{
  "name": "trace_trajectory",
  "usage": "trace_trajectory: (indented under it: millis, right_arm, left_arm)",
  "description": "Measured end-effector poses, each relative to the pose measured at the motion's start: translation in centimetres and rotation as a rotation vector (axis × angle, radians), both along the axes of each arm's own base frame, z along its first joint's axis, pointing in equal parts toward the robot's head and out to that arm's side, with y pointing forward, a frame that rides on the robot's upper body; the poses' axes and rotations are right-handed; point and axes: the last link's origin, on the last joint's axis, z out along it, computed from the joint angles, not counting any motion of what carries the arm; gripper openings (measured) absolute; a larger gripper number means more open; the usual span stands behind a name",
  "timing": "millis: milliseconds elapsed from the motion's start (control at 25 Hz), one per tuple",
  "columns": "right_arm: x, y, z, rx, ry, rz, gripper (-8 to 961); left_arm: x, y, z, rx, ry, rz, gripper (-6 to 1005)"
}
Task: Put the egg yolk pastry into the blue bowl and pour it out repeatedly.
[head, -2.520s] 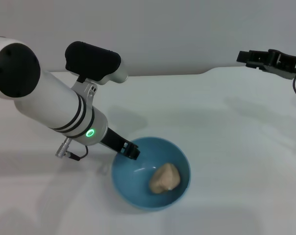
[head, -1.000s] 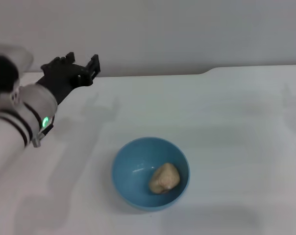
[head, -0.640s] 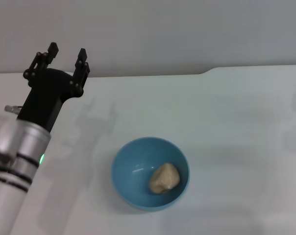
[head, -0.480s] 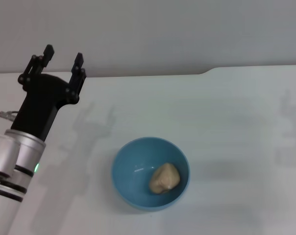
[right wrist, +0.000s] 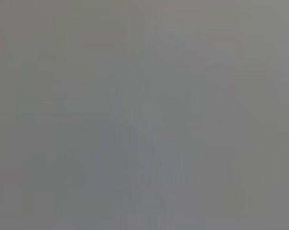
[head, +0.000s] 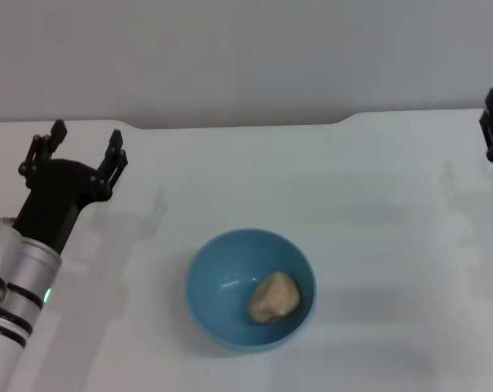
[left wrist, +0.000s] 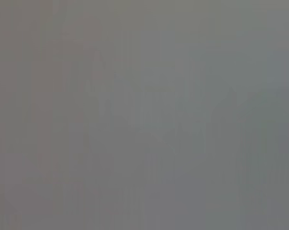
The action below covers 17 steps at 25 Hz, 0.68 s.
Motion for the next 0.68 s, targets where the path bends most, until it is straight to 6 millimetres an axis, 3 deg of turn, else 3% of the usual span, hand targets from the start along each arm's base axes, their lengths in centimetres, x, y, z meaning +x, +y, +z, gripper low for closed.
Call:
trace_trajectory:
  millis: [200,520,680]
  right_arm:
    - [1.6,-1.1,0.1,-0.011,0.000,-0.039,542]
    - [2.7,-1.3,0.2,-0.031,0.052,-0.074,542]
    - [3.0,-1.3,0.2,-0.038,0.048,-0.083,542]
  left_arm:
    - [-0.3,-0.6,-0.6,-0.037,0.017,-0.008,771]
    - [0.1,-0.7,-1.3,-0.065,0.032,-0.034,866]
    - [-0.1,-0.5,-1.5,-0.076,0.047,-0.028,866]
